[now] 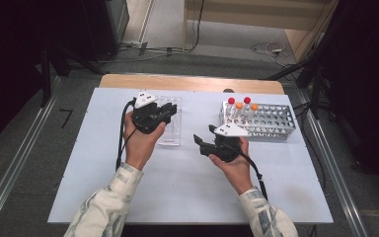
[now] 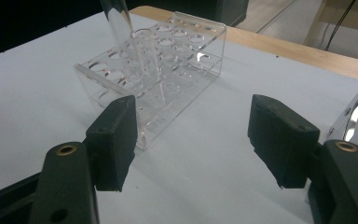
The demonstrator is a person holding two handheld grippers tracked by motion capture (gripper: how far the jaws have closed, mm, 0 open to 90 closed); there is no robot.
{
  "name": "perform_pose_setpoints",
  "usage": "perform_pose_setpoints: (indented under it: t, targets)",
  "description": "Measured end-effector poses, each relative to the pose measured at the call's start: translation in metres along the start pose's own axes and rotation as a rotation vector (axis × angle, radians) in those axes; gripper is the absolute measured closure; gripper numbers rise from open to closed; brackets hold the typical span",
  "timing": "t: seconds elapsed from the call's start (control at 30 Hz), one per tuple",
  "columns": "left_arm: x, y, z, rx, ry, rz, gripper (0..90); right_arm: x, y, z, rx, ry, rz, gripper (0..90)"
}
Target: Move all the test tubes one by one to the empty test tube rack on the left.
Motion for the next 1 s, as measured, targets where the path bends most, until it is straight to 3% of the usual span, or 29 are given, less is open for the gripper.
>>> perform_pose_setpoints:
  t: [0.27, 0.77, 1.0]
  targets:
    - [-0.001, 0.009, -0.003, 0.021, -0.037, -0.048, 77.3, -0.001, 0.001, 0.0, 0.007, -0.003, -0.001, 31.1]
    - [-0.01, 0.041, -0.02, 0.083, -0.093, -0.151, 76.8, -0.001, 0.002, 0.0, 0.009, 0.0, -0.002, 31.1]
    - [-0.01, 0.045, -0.023, 0.091, -0.089, -0.141, 75.5, -0.001, 0.002, 0.0, 0.009, 0.002, -0.002, 31.0]
Point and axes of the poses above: each handheld gripper's, and its own axes: z roughly backward along the jaws, y roughly out of its underside, x roughly to its left, the point moved 10 cm from there along -z, roughly forward along the jaws, and after that the axes turned 3 degrees about -y, right-handed, at the moved point
